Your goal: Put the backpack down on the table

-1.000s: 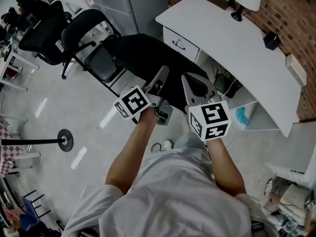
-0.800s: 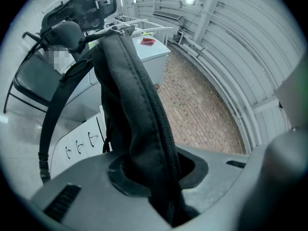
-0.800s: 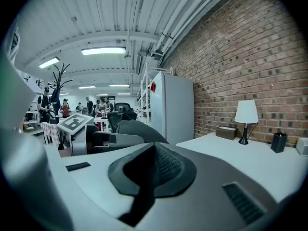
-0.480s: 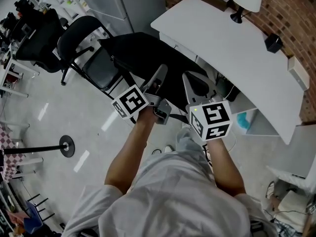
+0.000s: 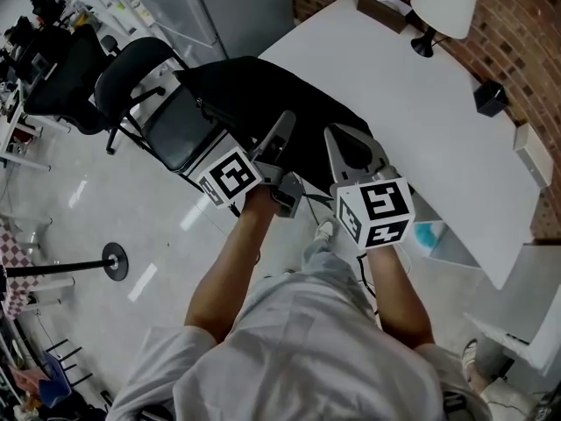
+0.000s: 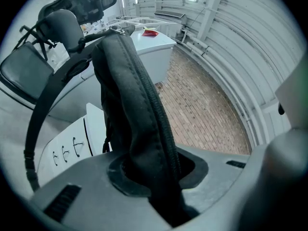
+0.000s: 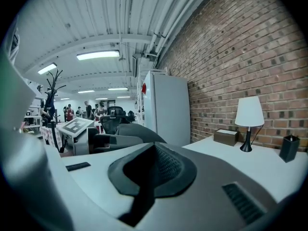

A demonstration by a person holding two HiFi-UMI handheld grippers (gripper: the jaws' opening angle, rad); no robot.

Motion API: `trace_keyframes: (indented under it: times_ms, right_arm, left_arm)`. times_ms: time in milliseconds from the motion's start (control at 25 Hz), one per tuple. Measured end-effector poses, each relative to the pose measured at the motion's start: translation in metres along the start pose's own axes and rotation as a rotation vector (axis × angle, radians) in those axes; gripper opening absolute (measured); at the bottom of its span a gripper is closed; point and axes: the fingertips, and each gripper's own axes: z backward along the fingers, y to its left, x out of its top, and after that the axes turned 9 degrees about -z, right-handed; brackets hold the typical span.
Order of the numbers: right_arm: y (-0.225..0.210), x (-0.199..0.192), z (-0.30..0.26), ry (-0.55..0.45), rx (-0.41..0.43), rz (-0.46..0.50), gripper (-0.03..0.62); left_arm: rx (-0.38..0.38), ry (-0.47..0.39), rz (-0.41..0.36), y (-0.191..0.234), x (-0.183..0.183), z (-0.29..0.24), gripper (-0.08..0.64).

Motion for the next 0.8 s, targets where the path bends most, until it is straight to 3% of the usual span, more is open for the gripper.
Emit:
trace_keyframes:
  times_ms: [280,800]
  right_arm:
    - [-0.053,0.020,-0.019,0.000,-0.006,-0.008,0.002]
    - [-0.109,0.041,-0.036,-0.009,-0.006,-0.008,0.002]
  left_arm:
    - [-0.010,0.010,-0.002,-0.003,0.001,-0.055,0.100]
    - [-0.055,0.006,0.000,-0.016,-0.001,-0.127,0.100]
